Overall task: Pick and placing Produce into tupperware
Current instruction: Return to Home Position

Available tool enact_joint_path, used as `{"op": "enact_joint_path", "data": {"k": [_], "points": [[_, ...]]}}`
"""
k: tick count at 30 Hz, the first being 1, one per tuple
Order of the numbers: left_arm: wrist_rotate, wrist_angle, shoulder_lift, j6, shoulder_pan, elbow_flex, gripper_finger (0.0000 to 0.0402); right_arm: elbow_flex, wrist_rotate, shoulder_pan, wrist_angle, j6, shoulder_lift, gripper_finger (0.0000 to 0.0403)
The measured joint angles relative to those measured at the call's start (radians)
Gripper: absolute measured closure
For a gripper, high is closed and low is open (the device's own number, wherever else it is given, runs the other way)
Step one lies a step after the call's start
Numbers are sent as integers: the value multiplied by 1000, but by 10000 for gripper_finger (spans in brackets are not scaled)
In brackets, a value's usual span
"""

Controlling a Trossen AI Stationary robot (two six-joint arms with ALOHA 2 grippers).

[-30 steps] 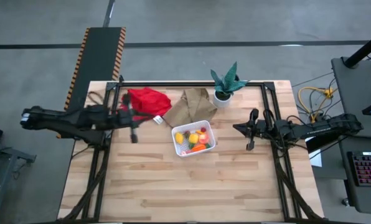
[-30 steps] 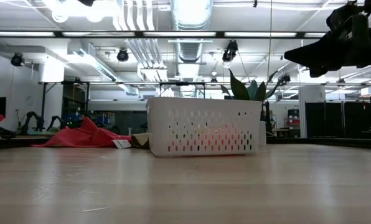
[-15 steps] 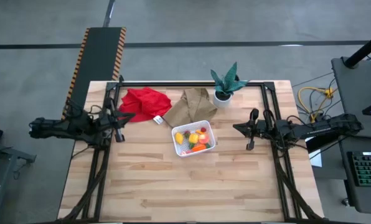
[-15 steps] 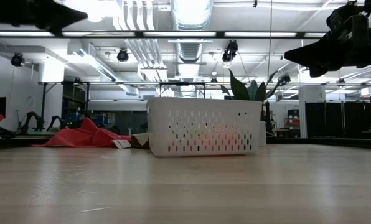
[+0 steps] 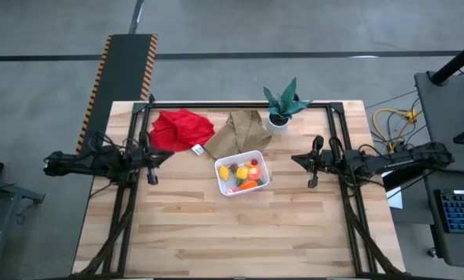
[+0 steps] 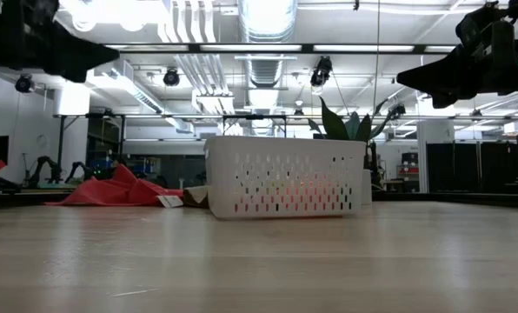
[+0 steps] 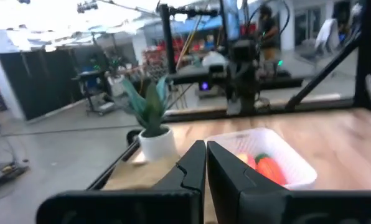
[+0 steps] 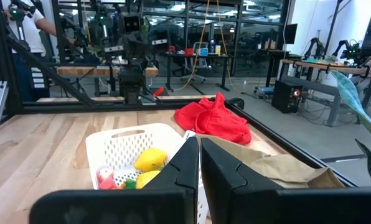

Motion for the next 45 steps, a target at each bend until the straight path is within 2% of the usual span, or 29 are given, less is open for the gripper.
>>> {"op": "enact_joint_path", "data": {"k": [13,25,31,34,39,42,45], "points": [[93,24,-22,-106,0,-118,401,0,0,0,-3,-5,0,394],[108,45,-19,-130,0,-126,402,0,-36,-6,-10,-45,-2,394],[106,45,-19,-130,0,-126,402,2,-36,-27,-7,-9,-18,394],[100,45,-18,-130,0,-126,402,61,-66,-27,-105,-23,-52,394],[85,45,-16,-130,0,-127,402,216,-68,-26,-515,28,-140,394],[82,45,-17,-130,1,-128,402,222,-84,-26,-572,52,-206,394],[82,45,-15,-130,1,-128,401,161,-86,-26,-569,49,-293,394]]}}
